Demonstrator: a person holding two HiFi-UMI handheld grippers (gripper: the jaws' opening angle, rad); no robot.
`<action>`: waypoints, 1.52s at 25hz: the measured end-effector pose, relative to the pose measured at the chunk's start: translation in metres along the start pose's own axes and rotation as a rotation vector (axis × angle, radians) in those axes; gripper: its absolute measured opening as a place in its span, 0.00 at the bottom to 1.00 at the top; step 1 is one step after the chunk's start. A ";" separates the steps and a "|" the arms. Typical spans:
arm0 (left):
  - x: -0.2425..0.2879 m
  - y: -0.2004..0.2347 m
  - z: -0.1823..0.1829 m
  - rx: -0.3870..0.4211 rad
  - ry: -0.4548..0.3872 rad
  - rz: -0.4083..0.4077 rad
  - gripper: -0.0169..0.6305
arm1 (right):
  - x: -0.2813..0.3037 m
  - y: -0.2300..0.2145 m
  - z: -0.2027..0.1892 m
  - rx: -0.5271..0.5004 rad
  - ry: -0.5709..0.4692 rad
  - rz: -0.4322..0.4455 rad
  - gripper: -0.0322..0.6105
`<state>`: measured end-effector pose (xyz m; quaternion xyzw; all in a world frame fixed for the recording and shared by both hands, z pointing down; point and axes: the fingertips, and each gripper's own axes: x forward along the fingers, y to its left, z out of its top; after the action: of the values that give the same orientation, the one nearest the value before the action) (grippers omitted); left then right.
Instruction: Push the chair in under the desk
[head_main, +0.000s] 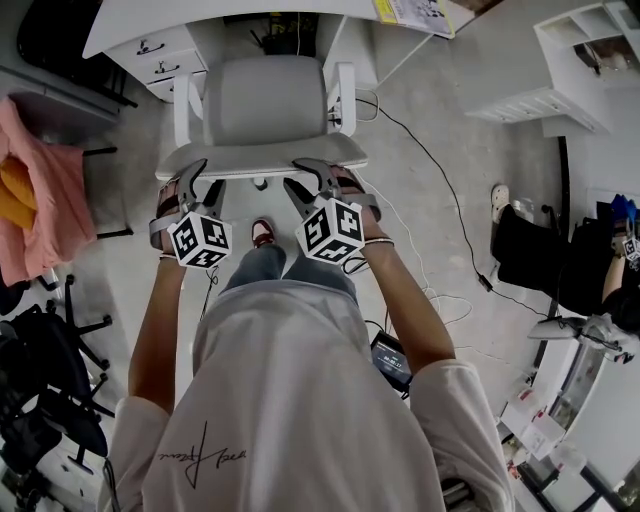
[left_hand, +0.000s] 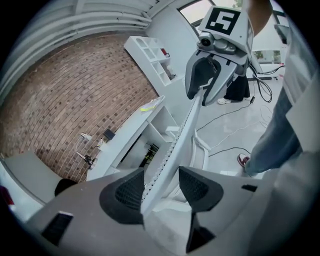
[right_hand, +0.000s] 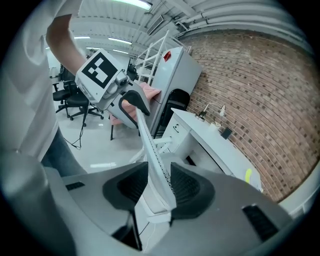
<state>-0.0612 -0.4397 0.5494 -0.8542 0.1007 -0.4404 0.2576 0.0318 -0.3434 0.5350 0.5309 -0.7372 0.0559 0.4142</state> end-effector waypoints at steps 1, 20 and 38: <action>-0.001 0.000 0.001 -0.010 -0.005 -0.003 0.34 | -0.002 0.000 0.000 0.004 -0.003 -0.004 0.30; -0.069 0.019 0.057 -0.437 -0.315 -0.031 0.21 | -0.042 -0.013 0.042 0.295 -0.125 0.009 0.11; -0.118 0.034 0.071 -0.677 -0.465 -0.123 0.03 | -0.093 -0.015 0.068 0.488 -0.283 0.051 0.09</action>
<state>-0.0721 -0.3965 0.4150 -0.9718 0.1278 -0.1924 -0.0487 0.0149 -0.3168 0.4229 0.5986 -0.7657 0.1673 0.1654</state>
